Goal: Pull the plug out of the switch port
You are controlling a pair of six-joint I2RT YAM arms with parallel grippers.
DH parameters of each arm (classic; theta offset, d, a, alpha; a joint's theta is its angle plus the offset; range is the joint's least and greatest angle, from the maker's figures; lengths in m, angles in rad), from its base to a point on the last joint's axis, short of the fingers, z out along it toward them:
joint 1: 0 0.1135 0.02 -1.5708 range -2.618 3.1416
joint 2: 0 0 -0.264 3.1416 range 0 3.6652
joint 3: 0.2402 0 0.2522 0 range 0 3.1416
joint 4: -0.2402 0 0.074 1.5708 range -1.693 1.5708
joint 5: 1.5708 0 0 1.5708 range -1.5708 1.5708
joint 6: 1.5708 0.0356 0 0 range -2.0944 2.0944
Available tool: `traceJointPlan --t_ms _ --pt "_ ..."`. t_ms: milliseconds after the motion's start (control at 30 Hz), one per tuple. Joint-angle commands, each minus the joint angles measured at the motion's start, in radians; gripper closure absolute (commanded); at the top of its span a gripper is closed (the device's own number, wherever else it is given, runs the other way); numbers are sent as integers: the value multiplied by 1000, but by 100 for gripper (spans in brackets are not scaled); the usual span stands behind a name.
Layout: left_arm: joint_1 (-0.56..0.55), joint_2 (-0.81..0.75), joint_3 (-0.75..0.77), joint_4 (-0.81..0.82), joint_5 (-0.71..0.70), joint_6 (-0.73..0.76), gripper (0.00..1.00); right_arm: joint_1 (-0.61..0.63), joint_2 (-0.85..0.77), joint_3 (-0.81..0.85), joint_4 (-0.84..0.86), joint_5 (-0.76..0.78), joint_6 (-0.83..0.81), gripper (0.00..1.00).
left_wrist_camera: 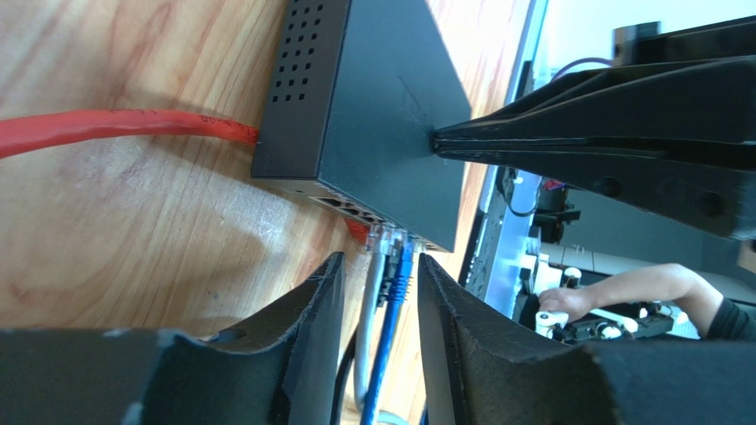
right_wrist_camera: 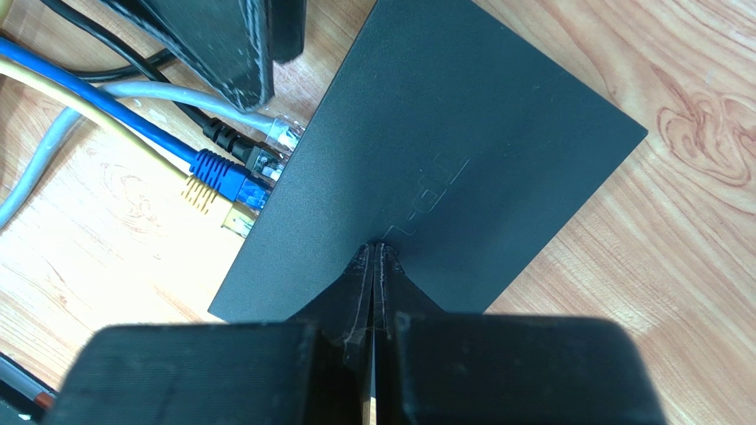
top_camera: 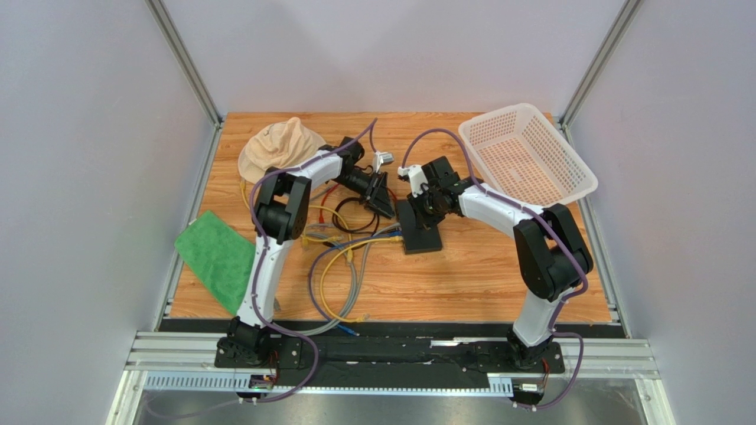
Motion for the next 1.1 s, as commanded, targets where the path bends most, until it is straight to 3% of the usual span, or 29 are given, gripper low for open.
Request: traceJointPlan --t_ms 0,900,1067 --pt "-31 2 20 -25 -7 64 58 0 15 -30 -16 12 -27 100" --pt "-69 24 -3 -7 -18 45 76 12 4 -50 -8 10 -31 100" --pt "-69 25 0 -2 -16 39 96 12 2 -52 -7 9 -30 100"
